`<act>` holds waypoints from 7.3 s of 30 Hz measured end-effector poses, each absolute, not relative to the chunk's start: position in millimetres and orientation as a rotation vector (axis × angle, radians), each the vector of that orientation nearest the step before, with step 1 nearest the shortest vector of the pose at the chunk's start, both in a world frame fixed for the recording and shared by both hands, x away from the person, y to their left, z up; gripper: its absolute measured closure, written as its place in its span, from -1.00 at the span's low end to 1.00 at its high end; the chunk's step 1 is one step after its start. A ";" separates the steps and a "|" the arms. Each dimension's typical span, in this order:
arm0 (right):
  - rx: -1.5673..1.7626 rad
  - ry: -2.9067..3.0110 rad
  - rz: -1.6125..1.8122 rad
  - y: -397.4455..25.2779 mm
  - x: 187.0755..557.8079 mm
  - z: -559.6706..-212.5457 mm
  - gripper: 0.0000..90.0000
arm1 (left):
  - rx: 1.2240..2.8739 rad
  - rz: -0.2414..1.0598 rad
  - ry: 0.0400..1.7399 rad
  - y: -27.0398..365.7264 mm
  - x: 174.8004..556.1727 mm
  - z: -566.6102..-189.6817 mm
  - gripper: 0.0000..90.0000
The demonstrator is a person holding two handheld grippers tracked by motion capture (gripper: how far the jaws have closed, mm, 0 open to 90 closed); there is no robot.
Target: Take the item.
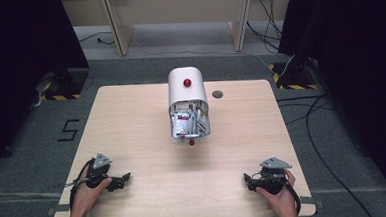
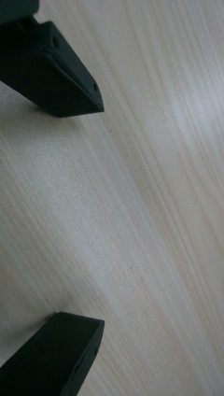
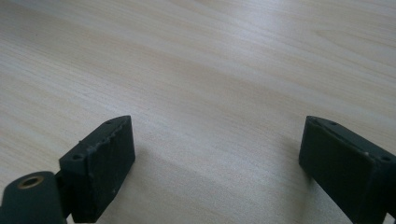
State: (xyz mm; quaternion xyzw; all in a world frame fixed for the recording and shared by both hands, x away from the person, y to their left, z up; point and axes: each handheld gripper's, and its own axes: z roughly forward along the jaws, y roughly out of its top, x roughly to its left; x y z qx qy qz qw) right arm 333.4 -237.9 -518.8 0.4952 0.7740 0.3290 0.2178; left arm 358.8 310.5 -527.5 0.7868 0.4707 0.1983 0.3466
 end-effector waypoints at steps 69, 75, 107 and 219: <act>1.071 2.078 1.125 -179.3 340.4 -441.8 -0.41 | 2.036 0.514 1.231 311.2 358.6 -527.4 -1.00; 1.033 2.080 1.141 -171.4 341.4 -434.8 -0.39 | 2.036 0.515 1.231 311.2 358.6 -527.4 -1.00; 0.920 2.080 1.206 -137.8 346.1 -411.0 -0.27 | 2.036 0.514 1.231 311.2 358.6 -527.3 -1.00; 0.774 1.946 1.154 -87.9 402.1 -373.1 0.93 | 2.033 0.514 1.233 311.4 358.2 -527.4 -1.00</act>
